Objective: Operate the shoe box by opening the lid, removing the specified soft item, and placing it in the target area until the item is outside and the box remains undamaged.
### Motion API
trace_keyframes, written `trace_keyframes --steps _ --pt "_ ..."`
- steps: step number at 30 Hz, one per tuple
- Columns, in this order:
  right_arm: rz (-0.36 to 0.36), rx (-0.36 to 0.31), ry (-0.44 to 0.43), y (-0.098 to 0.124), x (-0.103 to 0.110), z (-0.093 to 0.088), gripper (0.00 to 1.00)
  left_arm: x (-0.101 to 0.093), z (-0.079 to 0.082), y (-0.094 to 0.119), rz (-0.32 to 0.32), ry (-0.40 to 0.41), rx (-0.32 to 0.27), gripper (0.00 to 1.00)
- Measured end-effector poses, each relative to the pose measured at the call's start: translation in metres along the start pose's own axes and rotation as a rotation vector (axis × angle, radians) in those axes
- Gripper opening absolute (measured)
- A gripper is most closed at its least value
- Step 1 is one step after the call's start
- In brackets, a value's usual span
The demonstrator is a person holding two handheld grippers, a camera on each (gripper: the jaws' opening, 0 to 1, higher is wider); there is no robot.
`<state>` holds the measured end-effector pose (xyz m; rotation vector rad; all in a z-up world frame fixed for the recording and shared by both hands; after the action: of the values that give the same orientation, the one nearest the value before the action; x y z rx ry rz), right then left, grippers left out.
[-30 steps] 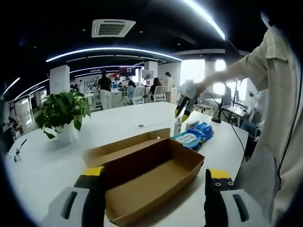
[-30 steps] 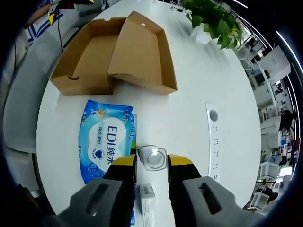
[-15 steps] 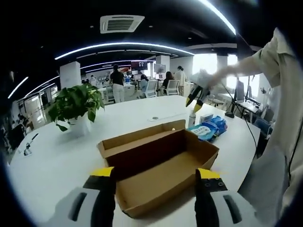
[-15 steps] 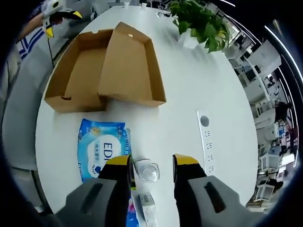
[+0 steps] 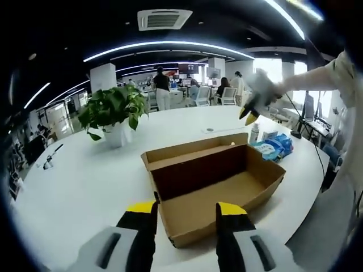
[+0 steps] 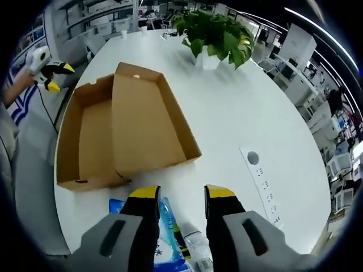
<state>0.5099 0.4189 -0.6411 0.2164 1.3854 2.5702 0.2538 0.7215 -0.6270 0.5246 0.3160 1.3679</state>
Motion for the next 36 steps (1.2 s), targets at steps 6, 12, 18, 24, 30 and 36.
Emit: trace_keyframes --steps 6,12,18,24,30,36 --pt "-0.020 -0.032 -0.062 -0.012 -0.001 0.009 0.27 0.008 -0.006 -0.003 0.042 0.034 0.031 0.31" --pt "-0.047 -0.068 -0.142 -0.025 -0.003 0.016 0.25 0.018 -0.020 -0.008 0.090 0.056 0.096 0.26" --pt "-0.067 -0.093 -0.239 -0.035 0.000 0.014 0.24 0.020 -0.037 -0.015 0.106 0.120 0.170 0.18" --pt "-0.067 -0.107 -0.340 -0.048 0.003 0.009 0.22 0.020 -0.045 -0.023 0.113 0.166 0.202 0.12" --pt "-0.066 -0.111 -0.411 -0.063 -0.001 0.004 0.20 0.019 -0.049 -0.029 0.120 0.192 0.212 0.05" --pt "-0.084 -0.107 -0.472 -0.075 -0.007 0.003 0.16 0.019 -0.050 -0.029 0.124 0.219 0.192 0.05"
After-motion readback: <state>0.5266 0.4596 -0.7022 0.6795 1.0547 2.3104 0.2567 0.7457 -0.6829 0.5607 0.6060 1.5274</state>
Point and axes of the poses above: the point that each gripper's makers call its tool centre point, and the gripper's own axes: y roughly backward along the fingers, x roughly to its left, z roughly out of its top, the point moved 3 cm from there along y, roughly backward along the fingers, and after that the axes turned 7 degrees about z, right-handed, at the moved point
